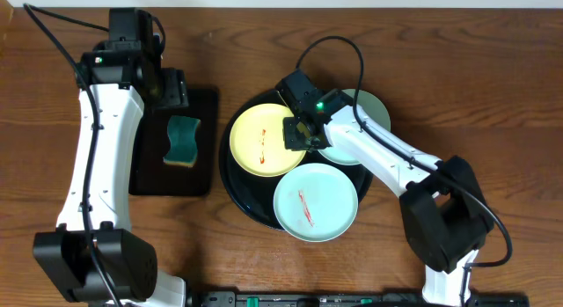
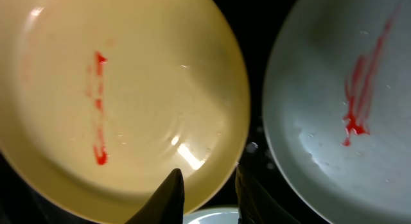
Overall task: Clean dirty plates on tray and stack at the side
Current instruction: 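Move the right gripper to the yellow plate rim and grasp it, then grasp the green sponge from the black tray with the left gripper, then bring the held sponge over the yellow plate with the left gripper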
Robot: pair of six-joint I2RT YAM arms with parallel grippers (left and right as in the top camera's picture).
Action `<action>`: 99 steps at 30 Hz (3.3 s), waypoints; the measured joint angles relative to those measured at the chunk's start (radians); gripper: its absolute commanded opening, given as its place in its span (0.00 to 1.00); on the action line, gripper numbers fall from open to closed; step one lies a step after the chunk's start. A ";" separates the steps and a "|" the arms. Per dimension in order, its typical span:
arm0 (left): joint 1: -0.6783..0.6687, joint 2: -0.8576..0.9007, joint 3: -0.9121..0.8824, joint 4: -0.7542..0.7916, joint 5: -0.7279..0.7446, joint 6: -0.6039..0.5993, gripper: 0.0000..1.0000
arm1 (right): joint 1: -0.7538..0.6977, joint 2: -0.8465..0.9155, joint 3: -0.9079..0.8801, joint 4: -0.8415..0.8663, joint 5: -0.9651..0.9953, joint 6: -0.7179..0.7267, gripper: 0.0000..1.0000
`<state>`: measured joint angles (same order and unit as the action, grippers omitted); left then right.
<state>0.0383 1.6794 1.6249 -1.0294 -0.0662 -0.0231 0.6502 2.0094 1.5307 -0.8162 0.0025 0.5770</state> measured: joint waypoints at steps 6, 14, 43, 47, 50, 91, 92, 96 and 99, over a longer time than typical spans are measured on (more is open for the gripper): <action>0.000 0.000 0.000 0.000 -0.001 0.000 0.79 | 0.000 0.055 0.000 -0.022 0.020 0.018 0.25; 0.000 0.000 0.000 0.000 -0.001 0.000 0.79 | 0.000 0.118 0.000 -0.014 0.011 0.020 0.24; 0.046 0.228 0.000 -0.061 0.046 -0.021 0.73 | -0.001 0.118 0.008 0.034 -0.002 0.044 0.01; 0.051 0.298 0.000 -0.064 0.117 0.052 0.73 | -0.001 0.118 0.008 0.038 -0.002 0.044 0.01; 0.051 0.359 0.000 -0.064 0.149 0.084 0.74 | -0.001 0.118 0.008 0.039 -0.002 0.044 0.01; 0.004 0.259 0.095 -0.152 0.357 0.028 0.08 | -0.001 0.118 0.008 0.047 -0.003 0.040 0.01; -0.009 0.260 0.085 -0.143 0.361 0.013 0.08 | -0.001 0.118 0.008 0.047 -0.003 0.040 0.01; -0.072 0.262 -0.016 -0.082 0.378 -0.066 0.08 | -0.001 0.118 0.008 0.048 -0.004 0.036 0.01; -0.126 0.264 -0.104 -0.002 0.383 -0.137 0.08 | -0.001 0.118 0.008 0.048 -0.005 0.033 0.01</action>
<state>-0.0872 1.9430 1.5211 -1.0317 0.3164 -0.1600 0.6491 2.1273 1.5391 -0.7677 -0.0021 0.6098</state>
